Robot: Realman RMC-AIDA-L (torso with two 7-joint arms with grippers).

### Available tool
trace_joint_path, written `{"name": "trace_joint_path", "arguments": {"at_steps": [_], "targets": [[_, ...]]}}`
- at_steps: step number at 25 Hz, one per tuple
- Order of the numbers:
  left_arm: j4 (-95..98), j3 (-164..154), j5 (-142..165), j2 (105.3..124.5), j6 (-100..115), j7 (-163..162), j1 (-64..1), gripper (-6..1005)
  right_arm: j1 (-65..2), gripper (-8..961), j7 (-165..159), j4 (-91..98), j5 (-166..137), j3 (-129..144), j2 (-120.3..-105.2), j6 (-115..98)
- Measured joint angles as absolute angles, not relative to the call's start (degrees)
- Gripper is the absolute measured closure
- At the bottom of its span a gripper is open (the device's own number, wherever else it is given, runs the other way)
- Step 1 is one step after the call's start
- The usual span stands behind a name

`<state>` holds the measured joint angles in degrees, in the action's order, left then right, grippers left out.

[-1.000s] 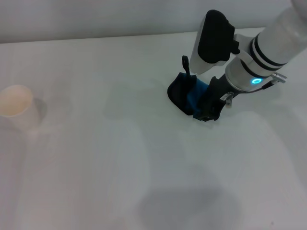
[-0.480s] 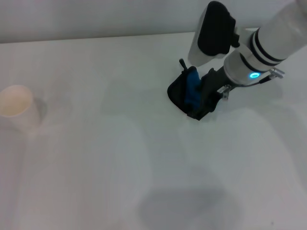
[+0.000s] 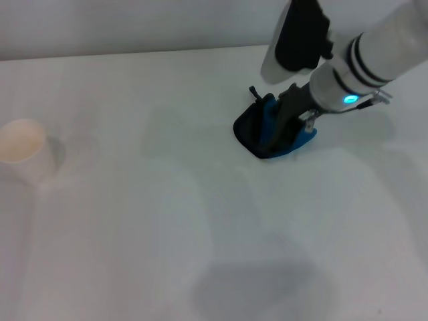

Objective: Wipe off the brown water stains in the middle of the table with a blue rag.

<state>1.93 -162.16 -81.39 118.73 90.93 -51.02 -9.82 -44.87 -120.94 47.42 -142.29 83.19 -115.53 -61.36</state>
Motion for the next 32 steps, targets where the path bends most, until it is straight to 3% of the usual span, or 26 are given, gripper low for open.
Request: {"name": "trace_joint_path", "arguments": {"at_steps": [12,21,32], "targets": [[1.9,-162.2,-81.4,118.74,90.7,-51.1,-9.9,107,-45.4,111,-121.2,46.8,-138.5,91.4,-116.00,-60.1],[1.8,-162.1,-81.5,118.74,90.8,-51.3,-9.8,107,-42.5,112,-120.0,52.1,-133.6,82.3,-115.41,-62.6],[0.4,-162.1,-81.5,118.74,91.0,-52.7,-9.8,107,-31.0,114,-101.9,50.7,-89.0,69.7,-115.75,-56.1]]}}
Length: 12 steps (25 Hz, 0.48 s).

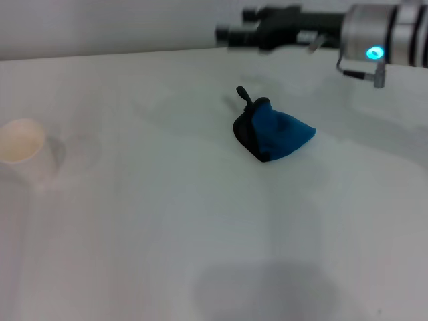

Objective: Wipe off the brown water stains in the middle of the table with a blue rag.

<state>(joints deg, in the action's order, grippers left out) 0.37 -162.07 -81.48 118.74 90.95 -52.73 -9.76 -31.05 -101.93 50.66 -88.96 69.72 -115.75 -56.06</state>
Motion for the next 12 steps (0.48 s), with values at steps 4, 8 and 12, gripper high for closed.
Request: {"name": "trace_joint_path", "arguments": {"at_steps": [4,8,12], "targets": [[-0.1,-162.1,-81.4,118.86,91.0,-52.6,-9.8,108,-27.2,115,-82.8,42.0,-61.0,69.6,-115.81,-56.7],[-0.2,-162.3,-81.2,118.91,91.0,-52.4,-9.8,108,-26.7,115,-60.0,29.6,-38.6,69.6,-115.93,-60.4],[-0.2,-162.6,-81.0,118.87,91.0,-52.3,-9.8,108,-26.8,115,-38.8,20.1,-25.0,69.5,-115.97,-65.0]]}}
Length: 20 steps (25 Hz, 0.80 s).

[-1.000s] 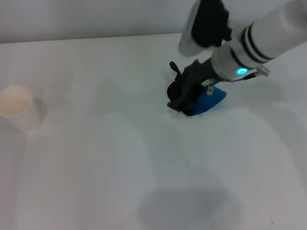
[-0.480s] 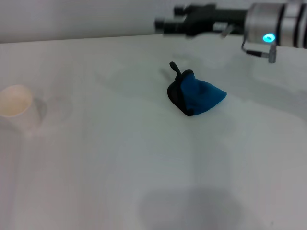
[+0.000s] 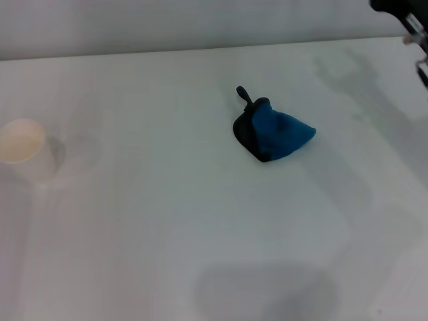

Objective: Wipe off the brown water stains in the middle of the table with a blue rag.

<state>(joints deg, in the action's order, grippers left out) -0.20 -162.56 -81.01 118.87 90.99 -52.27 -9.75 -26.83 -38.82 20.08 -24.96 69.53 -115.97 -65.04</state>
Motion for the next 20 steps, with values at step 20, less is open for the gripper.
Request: {"name": "trace_joint_path", "arguments": {"at_steps": [20], "targets": [[-0.4,-162.7,-80.0,118.78,91.1,-52.2,-9.8,107,-27.4,115,-23.2,9.1,-12.2,69.3,-116.10,-61.0]]}}
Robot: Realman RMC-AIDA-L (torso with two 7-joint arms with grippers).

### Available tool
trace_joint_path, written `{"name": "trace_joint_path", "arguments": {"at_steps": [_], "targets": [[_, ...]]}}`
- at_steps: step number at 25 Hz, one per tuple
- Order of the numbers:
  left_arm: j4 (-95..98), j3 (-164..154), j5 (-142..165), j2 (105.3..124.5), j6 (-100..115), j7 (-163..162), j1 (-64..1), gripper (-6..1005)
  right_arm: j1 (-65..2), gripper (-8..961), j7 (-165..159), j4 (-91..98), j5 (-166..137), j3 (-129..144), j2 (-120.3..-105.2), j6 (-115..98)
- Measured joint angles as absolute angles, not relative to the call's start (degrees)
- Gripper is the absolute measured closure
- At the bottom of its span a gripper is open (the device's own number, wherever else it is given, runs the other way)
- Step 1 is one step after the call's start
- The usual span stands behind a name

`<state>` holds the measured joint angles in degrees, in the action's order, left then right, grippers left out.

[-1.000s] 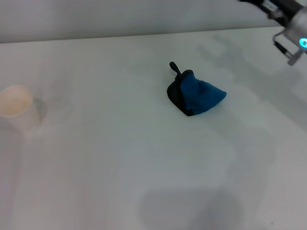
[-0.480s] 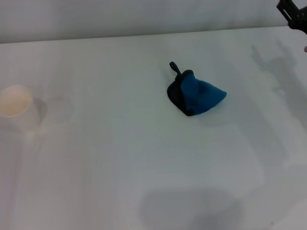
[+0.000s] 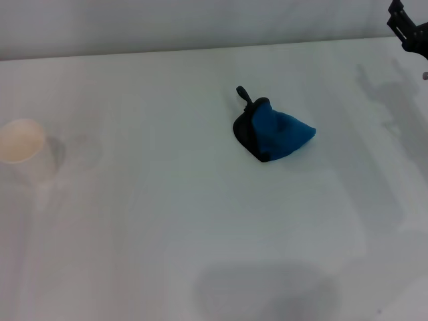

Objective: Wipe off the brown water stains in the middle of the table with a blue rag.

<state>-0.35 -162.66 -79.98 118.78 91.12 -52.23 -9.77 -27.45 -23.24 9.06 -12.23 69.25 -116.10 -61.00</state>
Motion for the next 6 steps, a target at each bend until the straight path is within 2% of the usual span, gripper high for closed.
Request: {"name": "trace_joint_path", "arguments": {"at_steps": [6], "targets": [[-1.1,-162.5,-80.0,118.71,91.0,-52.4,-10.2,107,-28.3,115,-23.3,9.0,-12.2,69.3,-116.11,-58.5]]}}
